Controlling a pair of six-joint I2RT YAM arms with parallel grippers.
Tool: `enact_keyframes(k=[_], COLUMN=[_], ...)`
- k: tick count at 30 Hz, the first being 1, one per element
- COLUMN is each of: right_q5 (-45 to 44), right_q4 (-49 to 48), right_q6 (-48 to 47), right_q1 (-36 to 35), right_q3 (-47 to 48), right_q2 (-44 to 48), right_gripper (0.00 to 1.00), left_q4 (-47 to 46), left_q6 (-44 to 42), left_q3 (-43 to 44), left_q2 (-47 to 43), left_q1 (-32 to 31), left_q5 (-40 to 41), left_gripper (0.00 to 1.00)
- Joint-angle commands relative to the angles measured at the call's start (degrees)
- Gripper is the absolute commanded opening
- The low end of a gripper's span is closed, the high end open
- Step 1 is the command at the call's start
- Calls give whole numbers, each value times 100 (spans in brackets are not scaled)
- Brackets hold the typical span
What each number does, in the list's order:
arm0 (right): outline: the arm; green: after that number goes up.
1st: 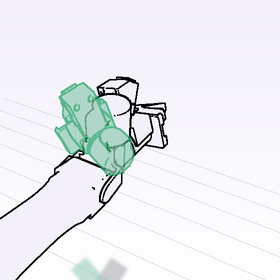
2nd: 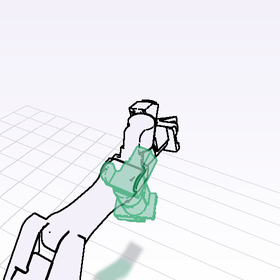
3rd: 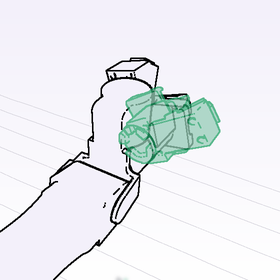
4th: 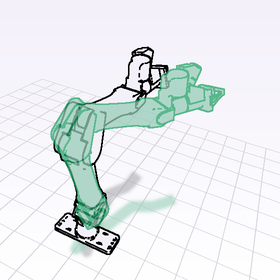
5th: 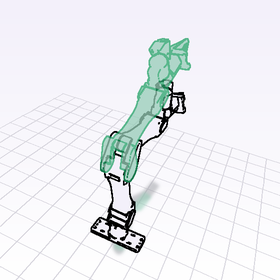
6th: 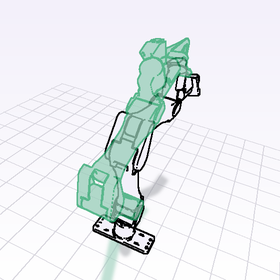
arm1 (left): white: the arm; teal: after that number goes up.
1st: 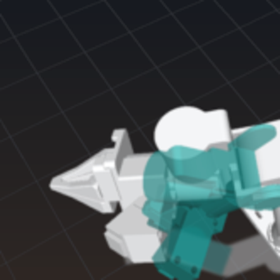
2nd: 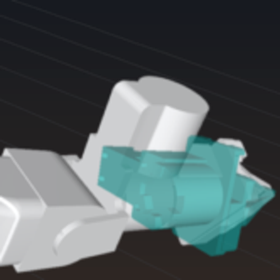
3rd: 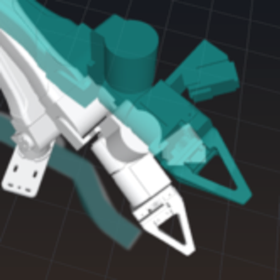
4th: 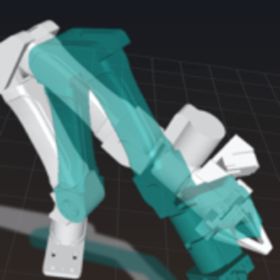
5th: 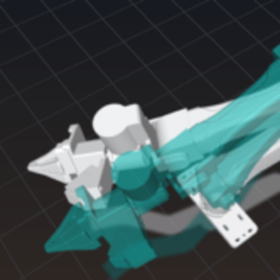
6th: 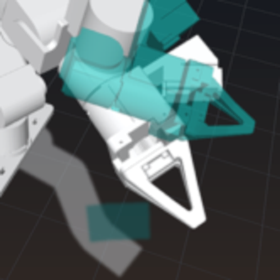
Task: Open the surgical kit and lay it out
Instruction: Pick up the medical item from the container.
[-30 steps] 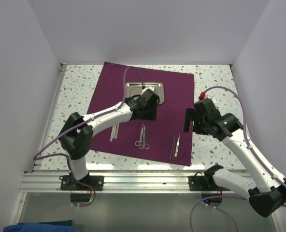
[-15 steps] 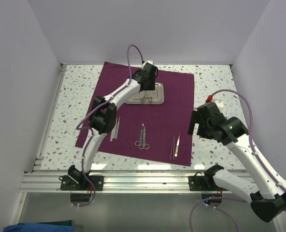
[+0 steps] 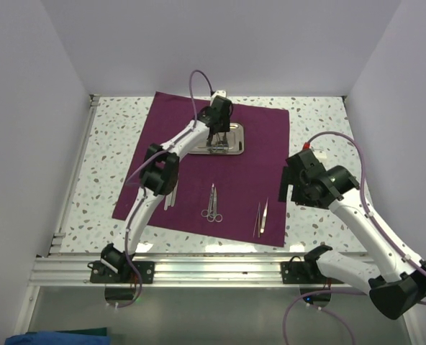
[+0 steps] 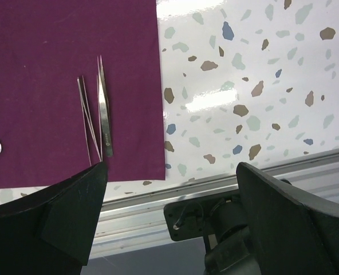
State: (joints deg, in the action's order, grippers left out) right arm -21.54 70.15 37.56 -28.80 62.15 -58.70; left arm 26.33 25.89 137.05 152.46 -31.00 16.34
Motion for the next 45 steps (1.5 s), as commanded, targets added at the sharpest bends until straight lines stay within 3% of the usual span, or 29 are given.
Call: enact_keyframes(k=[1, 5, 15, 22, 31, 32, 45], right_q5=[-105, -105, -122, -35, 71, 88, 220], right_q4=[17, -28, -238, -414, -520, -511, -581], right_q6=[-73, -170, -249, -284, -320, -320, -293], right_q1=[32, 23, 32, 41, 50, 58, 50], right_q3=[298, 289, 192, -1, -80, -89, -115], right_q2=[-115, -203, -274, -160, -19, -10, 192], right_gripper=[98, 98, 98, 98, 98, 98, 99], left_q4=[-137, -58, 864, 1533, 1797, 1806, 1148], left_q6=[-67, -5, -453, -936, -1112, -1112, -1007], left_q3=[102, -47, 138, -90, -240, -241, -30], left_q2=[240, 231, 565, 618, 521, 495, -691], left_q1=[147, 253, 244, 139, 112, 112, 253], left_q5=[185, 212, 273, 537, 371, 344, 72], left_gripper=[55, 53, 29, 25, 7, 1, 0])
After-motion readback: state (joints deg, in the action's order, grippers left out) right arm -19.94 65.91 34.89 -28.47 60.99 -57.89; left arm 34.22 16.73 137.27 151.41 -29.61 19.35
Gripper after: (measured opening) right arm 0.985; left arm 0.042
